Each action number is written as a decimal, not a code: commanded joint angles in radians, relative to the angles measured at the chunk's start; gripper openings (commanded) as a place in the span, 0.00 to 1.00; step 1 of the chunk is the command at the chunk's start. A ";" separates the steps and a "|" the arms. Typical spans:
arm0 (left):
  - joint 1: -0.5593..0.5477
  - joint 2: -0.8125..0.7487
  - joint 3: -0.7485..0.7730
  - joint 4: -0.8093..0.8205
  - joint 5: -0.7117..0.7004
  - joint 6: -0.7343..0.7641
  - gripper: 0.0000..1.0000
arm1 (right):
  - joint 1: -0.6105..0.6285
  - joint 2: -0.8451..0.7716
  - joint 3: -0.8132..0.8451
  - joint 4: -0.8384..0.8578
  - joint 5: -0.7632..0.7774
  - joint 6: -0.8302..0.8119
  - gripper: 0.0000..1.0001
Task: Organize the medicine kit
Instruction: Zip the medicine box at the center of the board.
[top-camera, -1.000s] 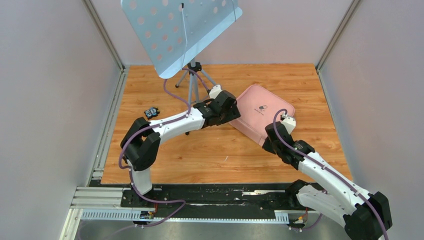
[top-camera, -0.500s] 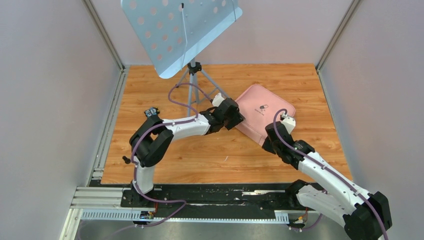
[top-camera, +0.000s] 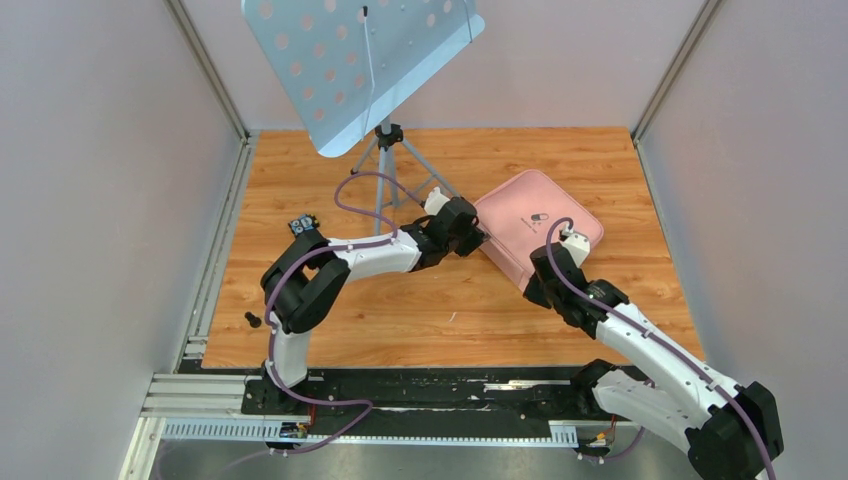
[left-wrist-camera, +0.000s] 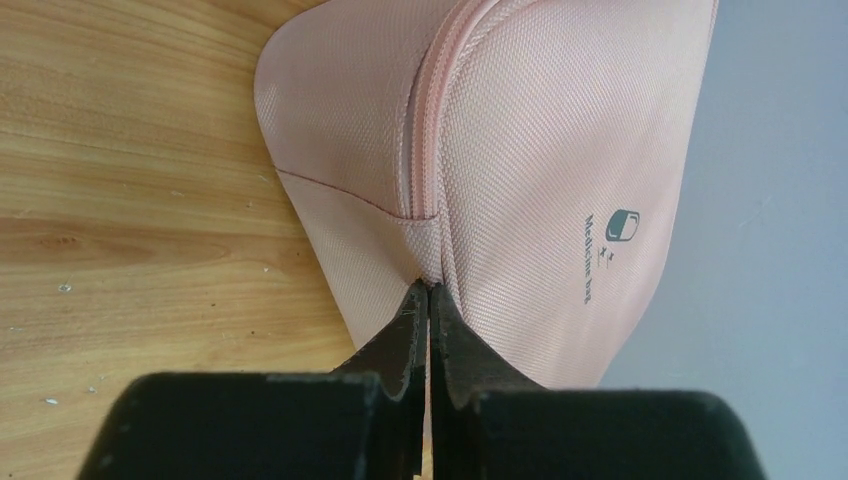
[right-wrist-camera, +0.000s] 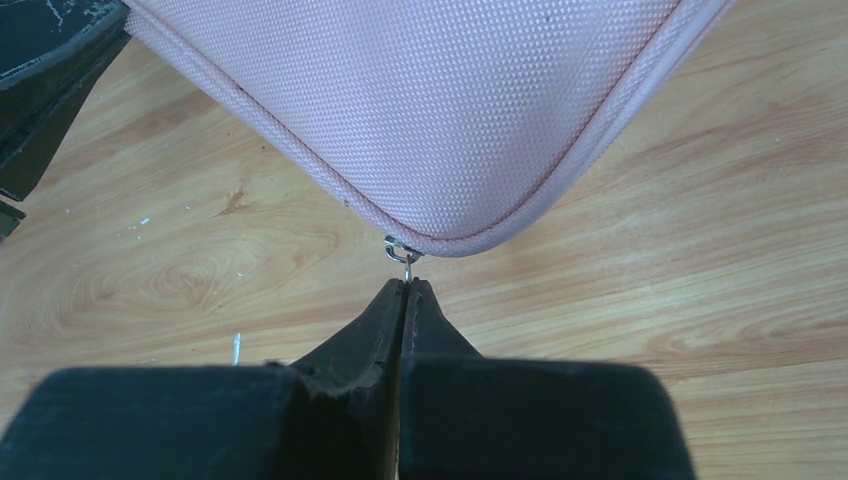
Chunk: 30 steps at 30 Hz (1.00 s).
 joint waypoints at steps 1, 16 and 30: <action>-0.009 -0.003 -0.007 -0.125 -0.058 0.018 0.00 | 0.001 -0.013 0.013 -0.010 0.003 -0.012 0.00; 0.063 -0.176 -0.109 -0.195 -0.158 0.106 0.00 | 0.001 -0.002 0.031 -0.072 0.042 0.000 0.00; 0.087 -0.254 -0.179 -0.204 -0.167 0.149 0.00 | -0.019 0.014 0.082 -0.039 0.128 -0.090 0.00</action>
